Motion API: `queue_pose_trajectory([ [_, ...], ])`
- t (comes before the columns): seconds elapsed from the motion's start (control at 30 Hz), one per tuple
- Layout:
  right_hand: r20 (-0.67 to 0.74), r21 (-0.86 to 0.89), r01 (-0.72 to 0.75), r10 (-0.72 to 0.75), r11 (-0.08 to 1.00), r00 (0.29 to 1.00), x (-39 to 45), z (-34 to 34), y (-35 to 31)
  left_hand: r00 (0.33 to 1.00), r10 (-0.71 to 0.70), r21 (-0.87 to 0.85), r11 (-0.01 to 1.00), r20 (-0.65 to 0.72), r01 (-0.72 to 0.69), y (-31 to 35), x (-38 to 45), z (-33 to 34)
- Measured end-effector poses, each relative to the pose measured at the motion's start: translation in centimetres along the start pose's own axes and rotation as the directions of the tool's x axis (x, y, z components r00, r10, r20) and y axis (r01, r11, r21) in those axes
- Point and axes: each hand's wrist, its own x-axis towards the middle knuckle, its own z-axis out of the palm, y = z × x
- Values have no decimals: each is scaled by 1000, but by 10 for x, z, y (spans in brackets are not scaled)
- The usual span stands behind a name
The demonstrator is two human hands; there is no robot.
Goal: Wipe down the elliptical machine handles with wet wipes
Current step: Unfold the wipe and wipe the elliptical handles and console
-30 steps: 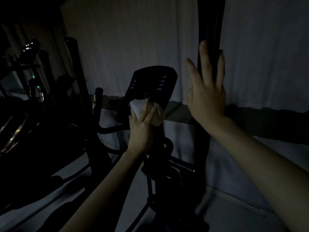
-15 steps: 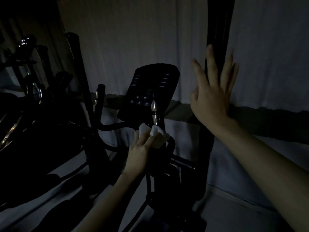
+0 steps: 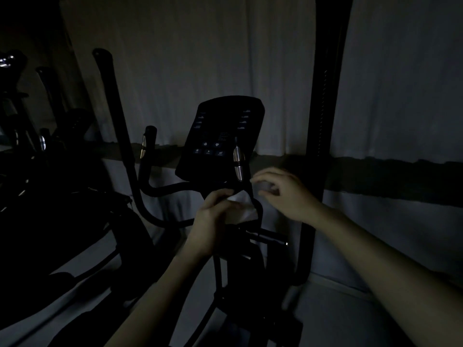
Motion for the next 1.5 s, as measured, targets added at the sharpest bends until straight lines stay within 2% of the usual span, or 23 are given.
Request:
queue_pose_trajectory([
  [0.07, 91, 92, -95, 87, 991, 992, -6, 5, 1, 998, 43, -42, 998, -35, -45, 1, -3, -4],
  [0.2, 180, 184, -193, 160, 964, 971, -21, 10, -3, 997, -45, -211, 977, -60, 31, 7, -5, -9],
  [0.37, 251, 273, -222, 153, 936, 956, -29, 8, -4, 991, -134, -422, 898, 2, 123, 25, -9, -4],
  [0.5, 202, 304, -186, 128, 934, 971, -33, 8, 3, 972, -228, -551, 805, 51, 218, 42, -21, -3],
  [0.57, 198, 323, -195, 136, 926, 971, -37, 6, 5, 951, -304, -487, 823, 58, 293, 49, -27, -1],
  [0.67, 215, 363, -217, 145, 906, 966, -46, 8, 6, 921, -389, -255, 889, 17, 380, 54, -36, 2],
  [0.73, 234, 361, -201, 121, 911, 965, -52, 12, 5, 906, -424, -222, 884, -12, 411, 60, -43, 1],
  [0.93, 268, 369, -151, 51, 917, 962, -67, 27, -11, 912, -409, 55, 911, 10, 408, 62, -67, -17],
  [1.27, 277, 354, -180, 81, 918, 957, -76, 76, -76, 857, -508, 120, 849, -84, 515, 53, -124, -68],
  [1.5, 307, 330, -223, 119, 917, 944, -107, 156, -170, 806, -587, 116, 797, -79, 592, 21, -220, -142],
])
